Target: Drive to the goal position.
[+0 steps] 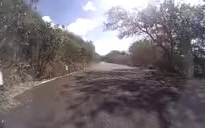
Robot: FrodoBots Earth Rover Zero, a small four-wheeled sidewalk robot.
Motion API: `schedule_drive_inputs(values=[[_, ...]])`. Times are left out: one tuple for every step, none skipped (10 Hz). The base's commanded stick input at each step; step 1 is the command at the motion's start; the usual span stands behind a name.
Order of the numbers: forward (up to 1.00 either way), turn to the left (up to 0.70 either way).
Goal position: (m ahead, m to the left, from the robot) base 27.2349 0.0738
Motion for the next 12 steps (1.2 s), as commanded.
schedule_drive_inputs(values=[[0.50, 0.00], [0.50, 0.00], [0.50, 0.00], [0.50, 0.00], [0.50, 0.00], [0.50, 0.00], [0.50, 0.00], [0.50, 0.00], [0.50, 0.00], [0.50, 0.00], [0.50, 0.00], [0.50, 0.00]])
